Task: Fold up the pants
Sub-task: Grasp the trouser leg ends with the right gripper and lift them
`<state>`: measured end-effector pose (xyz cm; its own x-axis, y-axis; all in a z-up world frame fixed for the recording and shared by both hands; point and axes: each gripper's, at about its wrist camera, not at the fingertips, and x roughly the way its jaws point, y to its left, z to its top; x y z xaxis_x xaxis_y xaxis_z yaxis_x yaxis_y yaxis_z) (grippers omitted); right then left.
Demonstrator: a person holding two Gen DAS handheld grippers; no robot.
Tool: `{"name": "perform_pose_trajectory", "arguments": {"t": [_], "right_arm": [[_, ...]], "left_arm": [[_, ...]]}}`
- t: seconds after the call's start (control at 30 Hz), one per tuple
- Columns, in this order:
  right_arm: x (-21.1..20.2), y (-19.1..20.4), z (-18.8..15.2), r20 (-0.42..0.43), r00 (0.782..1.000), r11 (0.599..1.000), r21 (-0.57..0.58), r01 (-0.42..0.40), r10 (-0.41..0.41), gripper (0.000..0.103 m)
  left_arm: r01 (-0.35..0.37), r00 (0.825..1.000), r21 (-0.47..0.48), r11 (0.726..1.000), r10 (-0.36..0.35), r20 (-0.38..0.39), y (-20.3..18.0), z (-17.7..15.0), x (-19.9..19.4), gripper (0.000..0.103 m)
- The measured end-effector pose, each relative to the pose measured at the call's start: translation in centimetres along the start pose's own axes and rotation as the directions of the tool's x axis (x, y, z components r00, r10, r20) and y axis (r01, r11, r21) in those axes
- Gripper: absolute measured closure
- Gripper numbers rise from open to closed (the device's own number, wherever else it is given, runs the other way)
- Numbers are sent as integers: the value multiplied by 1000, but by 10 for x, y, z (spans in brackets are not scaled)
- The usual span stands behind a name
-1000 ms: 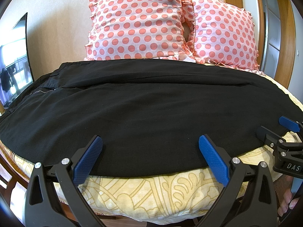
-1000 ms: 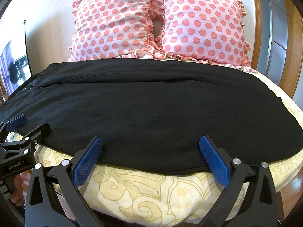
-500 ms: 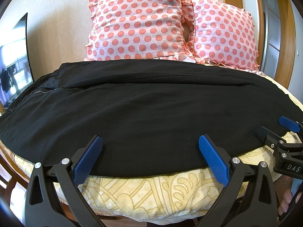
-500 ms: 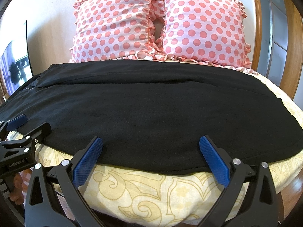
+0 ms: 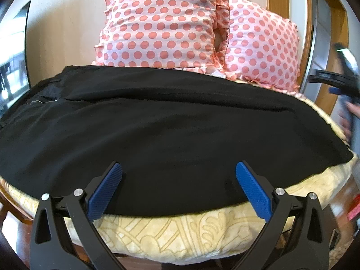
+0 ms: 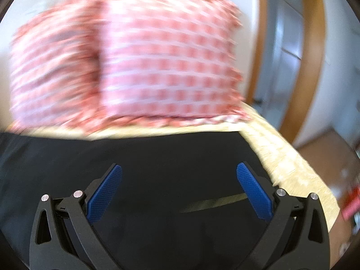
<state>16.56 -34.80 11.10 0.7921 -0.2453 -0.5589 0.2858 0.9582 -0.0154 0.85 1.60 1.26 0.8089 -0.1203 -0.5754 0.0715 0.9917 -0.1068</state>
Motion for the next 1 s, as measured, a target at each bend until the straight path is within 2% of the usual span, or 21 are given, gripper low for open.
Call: {"name": "perform_pose_trajectory", "arguments": {"t": [0.03, 0.1, 0.13, 0.17, 0.2, 0.3, 0.5, 0.57, 0.6, 0.67, 0.73, 0.77, 0.87, 0.93, 1.0], "right_arm": [[22, -9, 13, -33, 999, 999, 39, 22, -21, 1], [76, -34, 39, -141, 989, 984, 160, 75, -52, 16], [93, -43, 44, -180, 982, 976, 202, 86, -50, 32], [121, -54, 51, -249, 967, 959, 259, 112, -46, 38], [141, -61, 54, -294, 955, 944, 302, 133, -40, 38], [182, -73, 59, -358, 931, 906, 370, 208, -68, 41], [227, -82, 57, -425, 894, 867, 381, 320, -143, 42], [231, -81, 56, -420, 882, 878, 312, 363, -216, 56], [230, -82, 52, -398, 889, 881, 306, 362, -227, 60], [223, -89, 42, -359, 904, 875, 327, 356, -233, 86], [215, -98, 33, -331, 920, 876, 355, 328, -210, 92], [209, -105, 28, -317, 931, 877, 378, 297, -179, 99], [187, -124, 17, -251, 966, 859, 479, 179, -61, 101], [158, -125, 14, -170, 985, 850, 517, 105, -18, 101], [114, -128, 6, -57, 997, 840, 542, -7, 45, 101]], "left_arm": [[8, 1000, -1, 1000, -8, 5, 0, 2, -1, 2], [11, 1000, 5, 1000, -11, 20, 0, 5, -3, 2], [11, 999, 11, 1000, -11, 31, 1, 7, -4, 2], [12, 999, 16, 1000, -12, 40, 2, 9, -5, 2], [14, 999, 18, 1000, -14, 46, 2, 10, -6, 2], [24, 999, 19, 1000, -25, 48, 5, 14, -2, 2], [26, 1000, 3, 1000, -26, -5, 13, 15, 13, 2], [30, 999, -13, 999, -30, -16, 18, 15, 16, 2], [32, 999, -17, 999, -32, -15, 19, 14, 16, 2], [38, 999, -20, 999, -38, -13, 21, 14, 15, 2], [40, 999, -18, 999, -40, -12, 21, 13, 16, 2], [41, 999, -18, 999, -41, -11, 20, 12, 15, 2], [49, 999, -28, 998, -49, -7, 23, 11, 12, 2], [53, 999, -44, 998, -53, 0, 25, 10, 8, 2], [53, 999, -59, 997, -53, 7, 28, 10, 4, 2]]}}
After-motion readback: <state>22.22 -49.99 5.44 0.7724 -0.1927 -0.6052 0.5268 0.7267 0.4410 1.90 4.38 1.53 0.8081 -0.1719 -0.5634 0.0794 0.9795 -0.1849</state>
